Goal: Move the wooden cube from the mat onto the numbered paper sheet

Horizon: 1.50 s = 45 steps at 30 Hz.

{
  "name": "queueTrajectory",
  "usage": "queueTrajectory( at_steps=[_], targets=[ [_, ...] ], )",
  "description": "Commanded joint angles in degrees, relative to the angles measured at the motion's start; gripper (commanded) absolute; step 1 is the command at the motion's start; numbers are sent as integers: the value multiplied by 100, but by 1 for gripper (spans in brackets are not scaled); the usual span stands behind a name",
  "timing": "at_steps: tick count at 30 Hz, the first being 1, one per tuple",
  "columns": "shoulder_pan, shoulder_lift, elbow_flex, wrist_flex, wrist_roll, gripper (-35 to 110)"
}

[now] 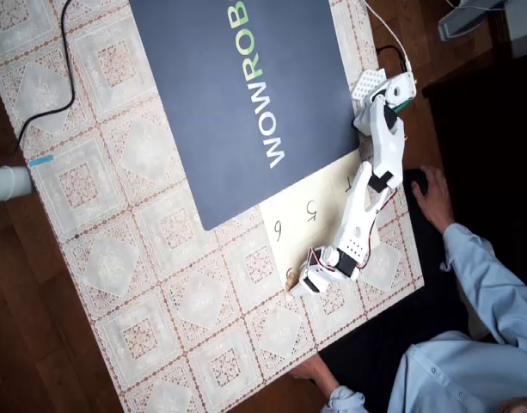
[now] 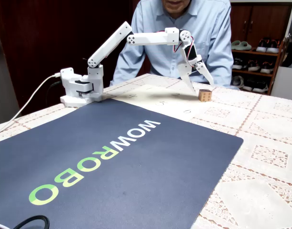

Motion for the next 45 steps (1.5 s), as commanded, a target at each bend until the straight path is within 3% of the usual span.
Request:
queueTrajectory(
  at_steps=[1, 4, 7, 17, 26, 34, 40, 45],
  targets=[
    [-62, 545, 334, -79, 88, 26],
    [-44, 1345, 1107, -290, 9, 22],
    [97, 2479, 2039, -448, -281, 1],
    [1688, 6750, 5511, -1125, -879, 0],
    [3876, 10617, 9360, -1784, -1521, 0],
    [4474, 14370, 11883, -439, -1485, 0],
    [5010, 14625, 12234, 105, -1397, 0],
    [5317, 14625, 12876, -369, -1591, 0]
  ],
)
